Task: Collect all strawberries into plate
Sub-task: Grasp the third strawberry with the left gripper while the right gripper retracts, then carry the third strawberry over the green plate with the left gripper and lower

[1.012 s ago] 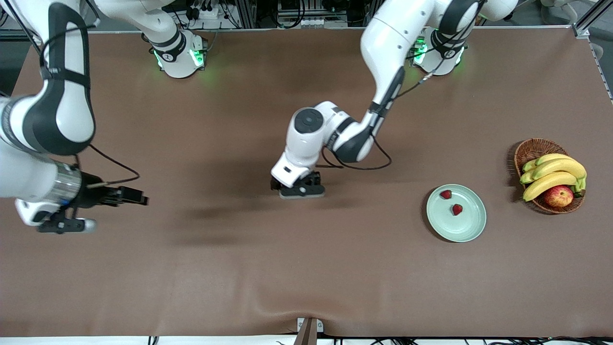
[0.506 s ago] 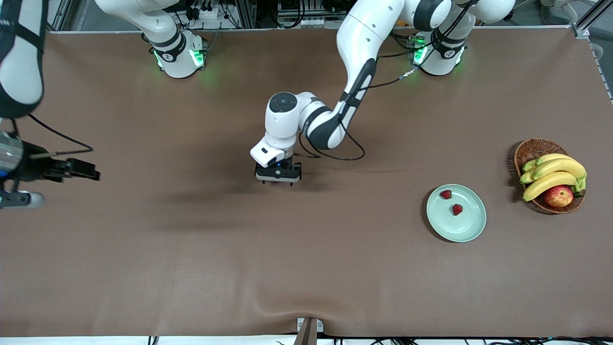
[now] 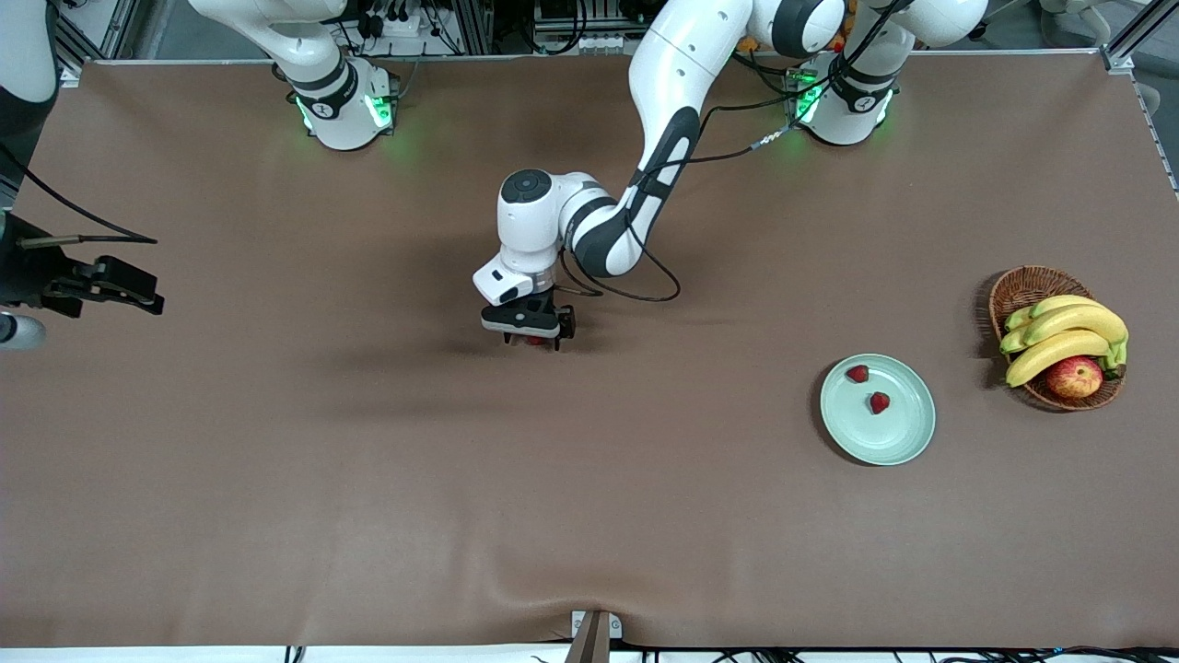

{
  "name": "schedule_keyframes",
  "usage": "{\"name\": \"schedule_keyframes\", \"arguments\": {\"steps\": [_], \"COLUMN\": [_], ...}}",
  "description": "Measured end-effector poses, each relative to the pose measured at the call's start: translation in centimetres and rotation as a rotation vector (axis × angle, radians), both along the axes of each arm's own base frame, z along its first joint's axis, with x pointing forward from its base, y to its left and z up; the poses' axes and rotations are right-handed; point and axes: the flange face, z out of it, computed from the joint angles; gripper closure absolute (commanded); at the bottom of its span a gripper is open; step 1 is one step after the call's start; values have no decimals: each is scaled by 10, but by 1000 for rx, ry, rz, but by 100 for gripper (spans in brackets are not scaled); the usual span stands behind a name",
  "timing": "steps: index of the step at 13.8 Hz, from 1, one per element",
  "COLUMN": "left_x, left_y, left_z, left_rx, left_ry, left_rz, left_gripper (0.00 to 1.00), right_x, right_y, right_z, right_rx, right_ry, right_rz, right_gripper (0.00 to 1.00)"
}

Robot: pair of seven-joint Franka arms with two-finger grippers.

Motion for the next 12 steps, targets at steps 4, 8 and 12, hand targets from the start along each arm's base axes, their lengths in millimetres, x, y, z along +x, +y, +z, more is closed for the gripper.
{"name": "schedule_keyframes", "arguments": {"steps": [4,8,12], "left_x": [-5,-11,-9], "left_y": [-3,-6,-4], "left_z": [-1,-5,-4], "left_rx": [-2,-13,-18], "left_ry": [2,9,10], "left_rz": [1,42,70], "left_gripper": [57,100,100], "right_x": [-23,-39,-41], "right_y": [-13,-13,-9], "right_z": [14,27,10], "right_rx": [-11,-15,-17], "right_ry": [65,98,149], "right_rz": [-67,-113,-118], "right_gripper": [0,0,0]}}
